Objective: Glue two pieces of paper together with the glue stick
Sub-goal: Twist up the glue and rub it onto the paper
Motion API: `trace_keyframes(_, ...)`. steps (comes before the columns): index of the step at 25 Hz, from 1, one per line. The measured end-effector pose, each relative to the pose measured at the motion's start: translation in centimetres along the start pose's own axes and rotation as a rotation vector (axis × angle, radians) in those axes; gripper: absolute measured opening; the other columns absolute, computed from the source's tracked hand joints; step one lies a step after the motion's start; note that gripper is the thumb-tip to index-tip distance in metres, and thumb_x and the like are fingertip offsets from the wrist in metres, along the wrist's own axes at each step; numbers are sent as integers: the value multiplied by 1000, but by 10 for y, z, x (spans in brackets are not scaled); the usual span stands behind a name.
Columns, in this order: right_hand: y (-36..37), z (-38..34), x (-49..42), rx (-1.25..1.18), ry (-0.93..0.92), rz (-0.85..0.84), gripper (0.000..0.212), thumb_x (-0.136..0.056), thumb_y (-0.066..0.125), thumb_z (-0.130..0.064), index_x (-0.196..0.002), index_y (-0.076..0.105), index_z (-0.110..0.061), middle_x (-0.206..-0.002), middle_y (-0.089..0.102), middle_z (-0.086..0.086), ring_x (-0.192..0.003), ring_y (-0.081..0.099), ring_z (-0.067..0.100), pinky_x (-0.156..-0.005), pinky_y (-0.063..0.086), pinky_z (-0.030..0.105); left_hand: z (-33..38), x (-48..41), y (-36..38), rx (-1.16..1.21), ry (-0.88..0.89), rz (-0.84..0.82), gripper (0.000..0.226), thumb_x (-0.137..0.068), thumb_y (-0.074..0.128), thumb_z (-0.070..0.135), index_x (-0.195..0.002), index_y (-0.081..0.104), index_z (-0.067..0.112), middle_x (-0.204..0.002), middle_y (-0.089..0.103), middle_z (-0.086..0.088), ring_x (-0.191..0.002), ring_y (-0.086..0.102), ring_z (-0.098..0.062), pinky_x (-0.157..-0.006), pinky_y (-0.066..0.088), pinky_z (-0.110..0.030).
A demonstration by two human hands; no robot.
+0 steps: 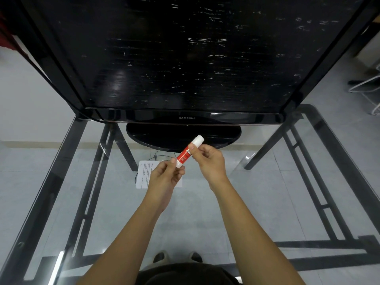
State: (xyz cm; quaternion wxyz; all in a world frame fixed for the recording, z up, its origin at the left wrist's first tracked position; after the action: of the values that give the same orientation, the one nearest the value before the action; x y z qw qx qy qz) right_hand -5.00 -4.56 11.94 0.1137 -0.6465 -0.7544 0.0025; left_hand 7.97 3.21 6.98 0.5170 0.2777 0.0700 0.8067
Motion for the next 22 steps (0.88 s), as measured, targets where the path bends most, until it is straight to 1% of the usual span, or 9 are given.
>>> trace_keyframes(4, 3, 3, -1, 24, 17, -3, 26, -82, 64, -45, -90, 68, -21, -77, 66, -11, -78, 64, 2, -60, 44, 7, 10, 1, -1, -67, 101, -7, 14, -87, 58, 22, -98, 63, 14, -97, 68, -1, -89, 66, -13, -81, 48, -21)
trace_keyframes(6, 6, 3, -2, 12, 17, -25, 24, -82, 64, -44, -89, 68, -21, -77, 67, -12, -76, 64, -2, -63, 44, 8, 9, 0, -1, -44, 63, -7, 13, -87, 59, 25, -96, 60, 16, -105, 65, -4, -92, 67, -16, -83, 48, -23)
trace_keyframes(7, 9, 2, -2, 7, 12, -39, 23, -81, 65, -44, -87, 69, -22, -76, 68, -12, -75, 64, -3, -65, 44, 9, 9, 0, -1, -36, 47, -9, 19, -85, 60, 29, -99, 60, 16, -108, 64, -5, -94, 67, -17, -86, 48, -24)
trace_keyframes(9, 15, -1, -5, -7, -2, -60, 20, -81, 65, -44, -83, 69, -24, -74, 68, -11, -73, 64, -3, -69, 46, 12, 15, -3, -4, -86, 62, -10, 33, -81, 63, 31, -108, 59, 12, -108, 65, -3, -92, 67, -13, -88, 48, -25)
trace_keyframes(11, 24, -1, -7, -5, -11, -93, 24, -81, 64, -46, -85, 69, -23, -76, 68, -10, -76, 64, -1, -70, 47, 14, 23, -2, -10, -117, 94, 11, 30, -85, 61, 25, -111, 61, 10, -104, 66, -2, -89, 67, -10, -87, 48, -24)
trace_keyframes(15, 59, 25, -14, 38, 60, -208, 48, -77, 54, -63, -108, 62, -27, -101, 65, -13, -93, 59, -2, -72, 41, 11, 34, -6, -49, -72, 108, 148, 27, -86, 60, 23, -110, 62, 9, -109, 65, -8, -96, 65, -16, -87, 48, -27)
trace_keyframes(17, 45, 46, -20, 132, 80, -86, 44, -81, 53, -60, -110, 59, -27, -107, 61, -11, -90, 55, -3, -68, 37, 7, 39, -8, -52, -49, 105, 139, 26, -85, 61, 24, -107, 62, 11, -111, 64, -10, -98, 63, -18, -86, 49, -28)
trace_keyframes(19, 32, 70, -26, 284, 99, 32, 41, -88, 56, -44, -118, 56, -17, -118, 58, 3, -97, 58, 10, -72, 44, 12, 46, -8, -54, -54, 100, 132, 23, -83, 62, 28, -102, 64, 16, -111, 63, -9, -96, 62, -19, -83, 49, -29)
trace_keyframes(22, 44, 109, -29, 524, 169, -26, 51, -87, 62, -33, -129, 45, -10, -130, 42, 13, -117, 48, 30, -93, 47, 35, 56, -11, -62, -52, 120, 138, 21, -80, 63, 31, -98, 65, 20, -100, 66, -3, -88, 64, -14, -80, 51, -28)
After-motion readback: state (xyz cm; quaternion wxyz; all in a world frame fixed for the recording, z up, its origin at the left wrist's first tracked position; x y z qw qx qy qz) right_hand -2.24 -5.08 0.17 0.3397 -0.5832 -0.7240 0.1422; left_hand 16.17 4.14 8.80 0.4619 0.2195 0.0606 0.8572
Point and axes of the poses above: each hand's wrist, its own x-axis away from the middle knuckle, its own y-axis out of the palm, z = x × y, the point moved 10 cm from there along -x, towards the middle knuckle
